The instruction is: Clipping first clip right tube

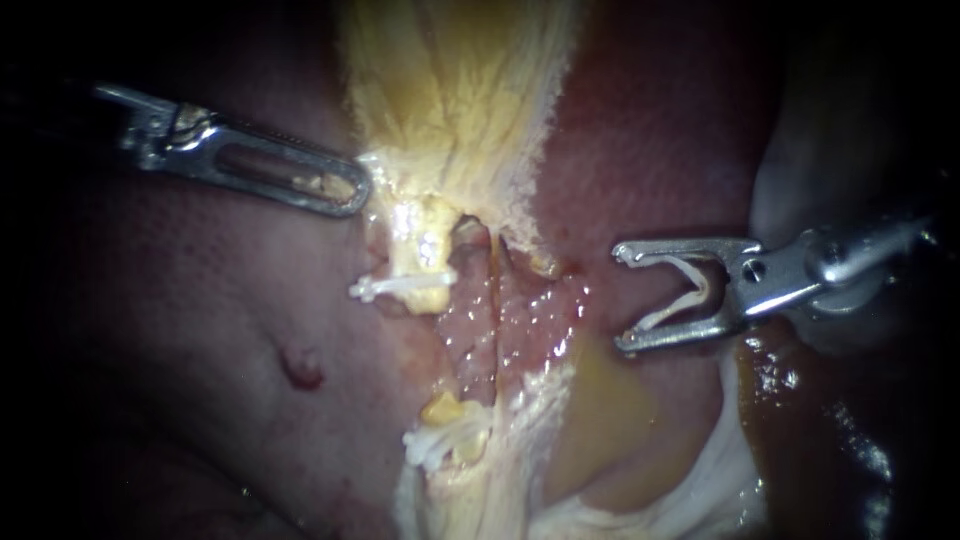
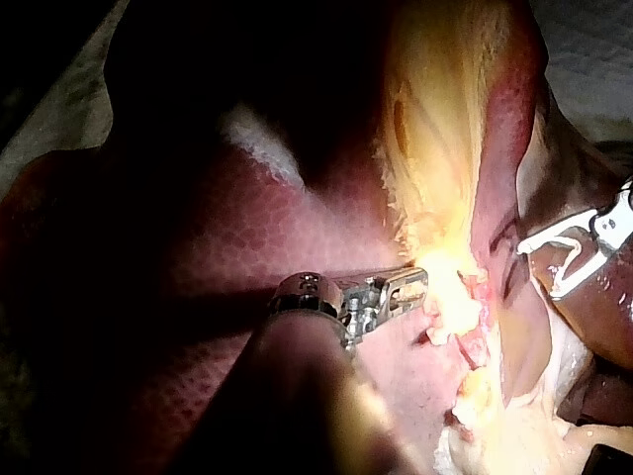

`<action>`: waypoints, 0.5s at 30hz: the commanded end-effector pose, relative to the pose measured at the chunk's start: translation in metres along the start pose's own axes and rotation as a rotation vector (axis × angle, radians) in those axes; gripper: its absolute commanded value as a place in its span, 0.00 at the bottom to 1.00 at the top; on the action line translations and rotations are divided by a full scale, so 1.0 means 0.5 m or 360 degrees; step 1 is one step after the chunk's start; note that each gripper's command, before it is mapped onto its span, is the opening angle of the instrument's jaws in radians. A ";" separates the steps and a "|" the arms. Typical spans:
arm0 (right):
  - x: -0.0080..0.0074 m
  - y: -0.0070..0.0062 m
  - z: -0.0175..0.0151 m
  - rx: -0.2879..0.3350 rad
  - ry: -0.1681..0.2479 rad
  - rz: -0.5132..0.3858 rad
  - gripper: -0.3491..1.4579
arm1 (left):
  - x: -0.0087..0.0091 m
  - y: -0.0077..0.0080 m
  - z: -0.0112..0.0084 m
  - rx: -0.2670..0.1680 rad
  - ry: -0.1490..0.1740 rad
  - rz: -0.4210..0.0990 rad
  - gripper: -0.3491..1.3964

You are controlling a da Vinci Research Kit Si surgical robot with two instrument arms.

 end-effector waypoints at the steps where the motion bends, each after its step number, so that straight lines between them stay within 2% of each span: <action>1: 0.0001 0.0000 0.0001 0.0000 0.0000 0.0000 0.47 | 0.0002 -0.0003 0.0000 -0.0002 -0.0002 -0.0001 0.00; 9: 0.0012 -0.0008 0.0028 0.0023 0.0006 -0.0003 0.47 | 0.0003 -0.0018 -0.0002 -0.0007 -0.0005 -0.0004 0.00; 15: 0.0022 -0.0031 0.0081 0.0073 0.0016 -0.0012 0.47 | 0.0003 -0.0020 0.0000 -0.0008 -0.0006 -0.0005 0.00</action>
